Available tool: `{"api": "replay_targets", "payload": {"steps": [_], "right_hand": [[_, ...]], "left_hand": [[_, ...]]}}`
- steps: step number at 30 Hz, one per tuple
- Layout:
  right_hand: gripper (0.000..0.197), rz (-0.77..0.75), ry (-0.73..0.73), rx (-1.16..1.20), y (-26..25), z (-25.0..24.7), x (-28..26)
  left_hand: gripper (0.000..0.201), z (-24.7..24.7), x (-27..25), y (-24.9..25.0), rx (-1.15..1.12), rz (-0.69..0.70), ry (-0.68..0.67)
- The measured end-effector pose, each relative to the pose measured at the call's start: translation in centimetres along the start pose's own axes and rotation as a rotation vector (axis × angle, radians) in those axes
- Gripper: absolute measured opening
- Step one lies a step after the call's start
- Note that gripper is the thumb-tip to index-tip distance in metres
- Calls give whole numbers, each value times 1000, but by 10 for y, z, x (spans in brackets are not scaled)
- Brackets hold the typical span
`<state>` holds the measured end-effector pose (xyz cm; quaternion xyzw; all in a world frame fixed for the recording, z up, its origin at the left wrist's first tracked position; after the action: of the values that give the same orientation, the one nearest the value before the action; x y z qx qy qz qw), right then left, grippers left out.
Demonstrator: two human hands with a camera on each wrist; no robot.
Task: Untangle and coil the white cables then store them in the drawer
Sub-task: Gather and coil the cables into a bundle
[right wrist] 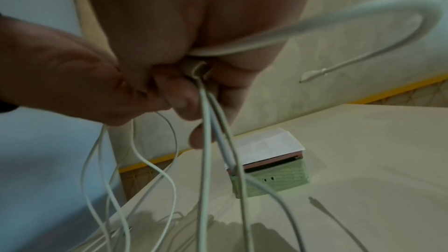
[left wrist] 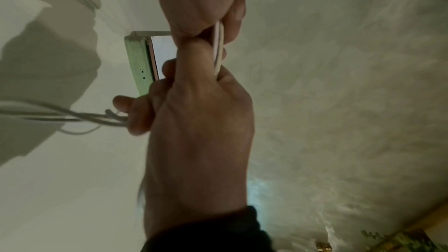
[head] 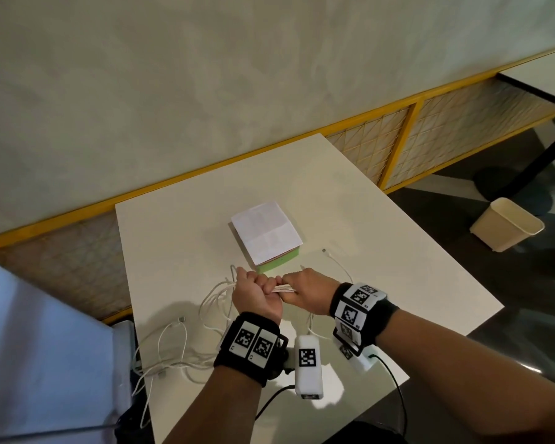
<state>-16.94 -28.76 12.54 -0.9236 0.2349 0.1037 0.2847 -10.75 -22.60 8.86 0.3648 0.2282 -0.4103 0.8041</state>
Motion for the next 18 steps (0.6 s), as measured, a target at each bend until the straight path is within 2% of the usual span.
{"api": "replay_targets", "payload": {"steps": [2, 6, 10, 18], "right_hand": [[26, -12, -80, 38, 4, 5, -1], [41, 60, -180, -7, 33, 13, -9], [50, 195, -123, -37, 82, 15, -25], [47, 316, -29, -34, 128, 17, -47]], "left_hand": [[47, -1, 1, 4, -5, 11, -9], [49, 2, 12, 37, -42, 33, -11], [50, -2, 21, 72, -43, 83, -13], [46, -10, 19, 70, -17, 102, 2]]}}
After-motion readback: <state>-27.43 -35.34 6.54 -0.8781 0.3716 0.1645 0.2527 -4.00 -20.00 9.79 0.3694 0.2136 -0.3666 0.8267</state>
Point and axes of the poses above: each hand's wrist, its own x-axis towards the middle knuckle, its own z-axis out of the palm, y = z × x, the point moved 9 cm from there along x, towards the middle knuckle, and after that the axes turned 4 degrees about -x, right-handed, at the moved point
